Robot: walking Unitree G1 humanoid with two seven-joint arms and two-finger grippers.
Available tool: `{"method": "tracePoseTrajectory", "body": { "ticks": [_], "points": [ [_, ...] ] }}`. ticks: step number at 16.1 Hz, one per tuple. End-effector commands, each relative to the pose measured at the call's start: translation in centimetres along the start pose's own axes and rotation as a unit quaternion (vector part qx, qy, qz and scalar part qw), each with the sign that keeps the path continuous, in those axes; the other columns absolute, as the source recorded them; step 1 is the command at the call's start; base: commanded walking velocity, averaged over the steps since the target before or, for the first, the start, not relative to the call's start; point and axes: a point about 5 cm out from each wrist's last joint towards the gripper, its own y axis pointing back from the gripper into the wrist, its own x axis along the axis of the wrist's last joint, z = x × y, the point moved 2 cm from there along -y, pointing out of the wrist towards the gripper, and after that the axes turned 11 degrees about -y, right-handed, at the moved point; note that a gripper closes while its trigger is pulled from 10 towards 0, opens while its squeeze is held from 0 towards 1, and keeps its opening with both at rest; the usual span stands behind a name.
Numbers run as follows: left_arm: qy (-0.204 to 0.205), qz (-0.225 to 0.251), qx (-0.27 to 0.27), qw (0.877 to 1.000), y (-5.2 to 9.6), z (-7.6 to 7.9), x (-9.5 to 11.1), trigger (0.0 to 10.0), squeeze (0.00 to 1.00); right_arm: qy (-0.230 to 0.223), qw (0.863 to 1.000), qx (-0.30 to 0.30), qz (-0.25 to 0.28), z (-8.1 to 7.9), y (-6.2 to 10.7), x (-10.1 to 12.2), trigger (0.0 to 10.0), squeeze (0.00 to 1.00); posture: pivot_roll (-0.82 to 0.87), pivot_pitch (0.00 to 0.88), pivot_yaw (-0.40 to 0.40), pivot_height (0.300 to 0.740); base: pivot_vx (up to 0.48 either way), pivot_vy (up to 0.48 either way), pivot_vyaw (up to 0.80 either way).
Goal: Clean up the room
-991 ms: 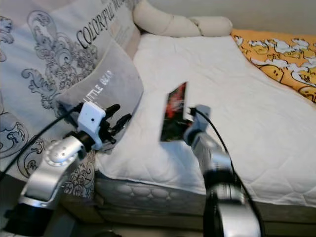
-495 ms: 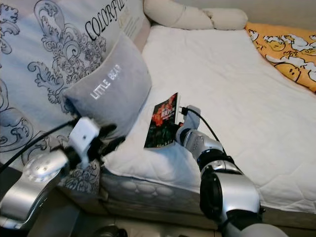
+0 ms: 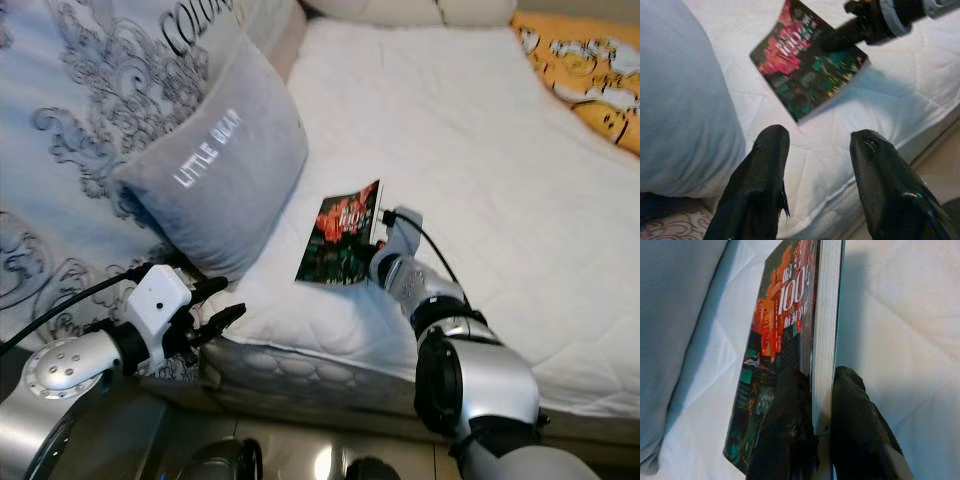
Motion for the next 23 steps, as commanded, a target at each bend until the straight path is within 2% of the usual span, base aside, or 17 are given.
{"method": "tracePoseTrajectory", "body": {
  "ticks": [1, 3, 4, 5, 9, 12, 14, 17, 19, 20, 21, 22, 23],
  "points": [
    [0.001, -0.002, -0.002, 1.0, 0.4, 0.1, 0.1, 10.0, 0.0, 0.022, 1.0, -0.004, 0.016, -0.1, 0.1, 1.2, 10.0, 0.0, 0.2, 0.21, 0.028, 0.74, 0.0, 0.0, 0.0],
    [0.001, -0.008, -0.001, 1.0, 0.6, 0.3, 0.0, 10.0, 0.0, 0.032, 0.999, -0.008, 0.027, 0.1, 0.3, 1.9, 10.0, 0.0, 0.2, 0.225, 0.03, 0.74, 0.0, 0.0, 0.0],
    [0.002, -0.009, -0.001, 1.0, 0.8, 0.3, 0.0, 10.0, 0.0, 0.032, 0.999, -0.009, 0.029, 0.1, 0.3, 2.1, 10.0, 0.67, 0.2, 0.232, 0.028, 0.74, 0.0, 0.0, 0.0],
    [0.004, -0.013, 0.0, 1.0, 0.8, 0.5, 0.0, 10.0, 0.0, 0.029, 0.999, -0.007, 0.033, 0.1, 0.4, 2.5, 10.0, 1.0, 0.21, 0.236, 0.023, 0.74, 0.0, 0.0, 0.0],
    [0.009, -0.015, 0.012, 1.0, 0.7, 0.4, 0.1, 10.0, 0.0, 0.054, 0.997, -0.008, 0.054, -0.1, 0.5, 3.3, 10.0, 1.0, 0.2, 0.232, 0.008, 0.74, 0.0, 0.0, 0.0],
    [0.009, -0.014, 0.023, 1.0, 0.0, 0.0, 0.2, 10.0, 0.0, 0.053, 0.991, -0.038, 0.119, 0.5, 1.2, 6.0, 10.0, 1.0, 0.2, 0.209, 0.001, 0.74, 0.0, 0.0, 0.0],
    [0.008, -0.011, 0.025, 1.0, -0.1, 0.0, 0.2, 10.0, 0.0, 0.057, 0.99, -0.037, 0.123, 0.7, 1.4, 6.5, 10.0, 1.0, 0.2, 0.198, -0.001, 0.74, 0.0, 0.0, 0.0],
    [0.005, -0.005, 0.032, 0.999, -0.7, -0.3, 0.3, 10.0, 0.0, 0.088, 0.988, -0.022, 0.125, 1.2, 1.8, 6.9, 10.0, 1.0, 0.18, 0.155, -0.009, 0.74, 0.0, 0.0, 0.0],
    [0.022, 0.004, 0.057, 0.998, -1.1, -0.7, 0.2, 10.0, 0.0, 0.104, 0.982, -0.022, 0.153, 1.9, 2.3, 7.8, 10.0, 1.0, 0.17, 0.113, -0.01, 0.74, 0.0, 0.0, 0.0],
    [0.048, 0.003, 0.093, 0.994, -1.6, -1.2, -0.1, 10.0, 0.0, 0.129, 0.975, -0.017, 0.181, 2.2, 2.7, 8.2, 10.0, 1.0, 0.14, 0.086, -0.002, 0.74, 0.0, 0.0, 0.0],
    [0.064, -0.002, 0.143, 0.988, -1.8, -2.0, -0.7, 10.0, 0.0, 0.153, 0.961, -0.016, 0.231, 2.8, 3.4, 8.3, 10.0, 1.0, 0.12, 0.066, 0.006, 0.74, 0.0, 0.0, 0.0],
    [0.067, -0.004, 0.155, 0.986, -1.9, -2.2, -0.8, 10.0, 0.0, 0.16, 0.958, -0.021, 0.239, 3.0, 3.6, 8.2, 10.0, 1.0, 0.1, 0.055, 0.013, 0.74, 0.0, 0.0, 0.0],
    [0.086, -0.004, 0.188, 0.978, -2.0, -2.7, -1.1, 10.0, 0.0, 0.168, 0.95, -0.015, 0.262, 3.1, 4.2, 7.7, 10.0, 1.0, 0.08, 0.04, 0.025, 0.74, 0.0, 0.0, 0.0]
  ]
}}
